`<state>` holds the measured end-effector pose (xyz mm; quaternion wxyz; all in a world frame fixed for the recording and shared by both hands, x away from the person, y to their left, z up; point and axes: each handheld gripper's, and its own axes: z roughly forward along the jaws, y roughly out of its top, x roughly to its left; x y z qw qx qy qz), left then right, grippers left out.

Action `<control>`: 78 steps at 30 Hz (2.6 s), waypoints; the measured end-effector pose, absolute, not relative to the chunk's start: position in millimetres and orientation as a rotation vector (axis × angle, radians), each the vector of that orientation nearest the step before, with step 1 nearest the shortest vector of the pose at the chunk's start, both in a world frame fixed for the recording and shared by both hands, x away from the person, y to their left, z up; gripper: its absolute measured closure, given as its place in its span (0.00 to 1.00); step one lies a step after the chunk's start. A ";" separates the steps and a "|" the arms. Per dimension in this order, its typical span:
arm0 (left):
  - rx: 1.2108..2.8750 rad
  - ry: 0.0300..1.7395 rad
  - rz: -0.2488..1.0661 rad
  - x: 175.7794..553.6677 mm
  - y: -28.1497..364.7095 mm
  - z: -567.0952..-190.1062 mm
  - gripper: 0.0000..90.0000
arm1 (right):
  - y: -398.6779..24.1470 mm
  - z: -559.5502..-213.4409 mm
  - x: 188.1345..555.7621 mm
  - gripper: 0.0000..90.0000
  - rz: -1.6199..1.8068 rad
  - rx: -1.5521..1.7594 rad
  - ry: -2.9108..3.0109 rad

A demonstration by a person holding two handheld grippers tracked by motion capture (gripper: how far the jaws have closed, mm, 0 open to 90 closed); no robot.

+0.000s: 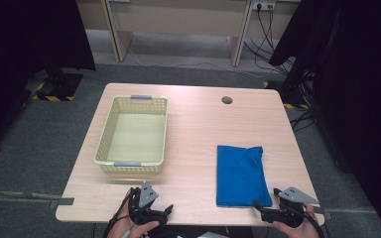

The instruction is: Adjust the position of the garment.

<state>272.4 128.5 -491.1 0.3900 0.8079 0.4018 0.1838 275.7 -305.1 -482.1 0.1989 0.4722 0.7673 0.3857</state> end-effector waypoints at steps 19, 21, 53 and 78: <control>2.060 1.017 0.467 273.2 130.2 -491.5 0.02 | -293.1 -469.0 297.8 0.12 1.082 1.265 2.142; 2.060 1.019 0.465 273.3 130.0 -491.3 0.02 | -289.5 -467.0 302.2 0.13 1.072 1.253 2.152; 2.057 1.019 0.469 273.1 130.1 -491.7 0.02 | -248.0 -473.5 350.8 0.12 0.912 1.156 2.314; 2.054 1.019 0.469 273.0 130.0 -491.9 0.02 | -204.0 -472.0 388.8 0.11 0.884 1.162 2.337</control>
